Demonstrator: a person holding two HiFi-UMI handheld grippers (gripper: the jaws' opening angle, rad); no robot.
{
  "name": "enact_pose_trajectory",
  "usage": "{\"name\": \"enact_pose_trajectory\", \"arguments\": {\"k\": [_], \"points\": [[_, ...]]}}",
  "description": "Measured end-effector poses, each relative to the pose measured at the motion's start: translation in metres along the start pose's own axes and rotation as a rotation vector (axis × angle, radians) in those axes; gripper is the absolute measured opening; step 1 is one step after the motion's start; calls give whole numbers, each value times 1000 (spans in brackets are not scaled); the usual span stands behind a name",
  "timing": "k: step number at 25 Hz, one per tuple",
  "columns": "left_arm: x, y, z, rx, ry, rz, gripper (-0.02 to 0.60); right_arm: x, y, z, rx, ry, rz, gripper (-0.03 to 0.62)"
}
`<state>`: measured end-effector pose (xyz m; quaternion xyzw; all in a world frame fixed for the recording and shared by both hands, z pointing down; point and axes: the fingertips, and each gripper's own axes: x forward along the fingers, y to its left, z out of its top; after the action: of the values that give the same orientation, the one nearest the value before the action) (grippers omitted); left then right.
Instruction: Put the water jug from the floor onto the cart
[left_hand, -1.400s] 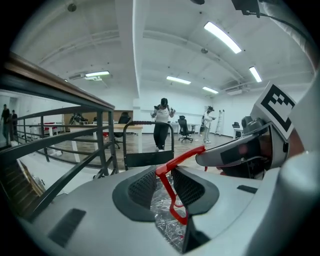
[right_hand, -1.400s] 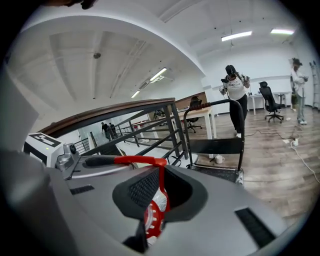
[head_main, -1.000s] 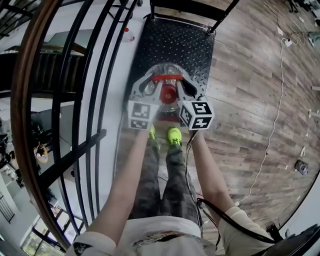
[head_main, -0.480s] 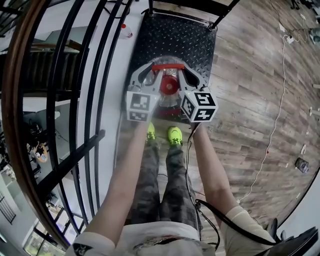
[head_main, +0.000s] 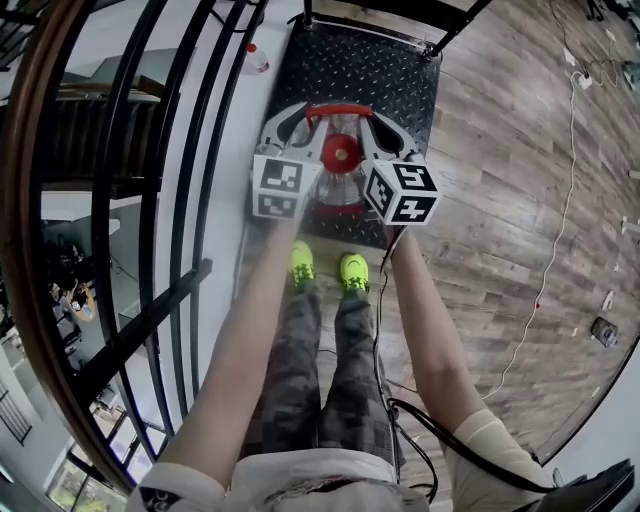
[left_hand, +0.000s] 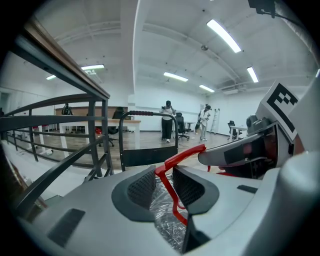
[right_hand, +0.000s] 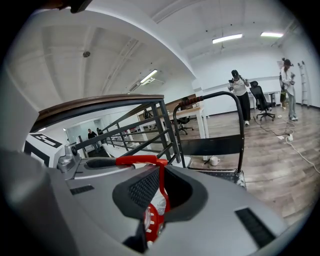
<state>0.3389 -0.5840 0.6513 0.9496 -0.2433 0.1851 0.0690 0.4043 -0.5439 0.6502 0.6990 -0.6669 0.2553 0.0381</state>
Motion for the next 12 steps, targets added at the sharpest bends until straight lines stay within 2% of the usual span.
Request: {"name": "enact_pose_trajectory", "arguments": {"k": [12], "points": [[25,19,0,-32,1,-23,107,33,-13,13,-17,14,-27,38]]}}
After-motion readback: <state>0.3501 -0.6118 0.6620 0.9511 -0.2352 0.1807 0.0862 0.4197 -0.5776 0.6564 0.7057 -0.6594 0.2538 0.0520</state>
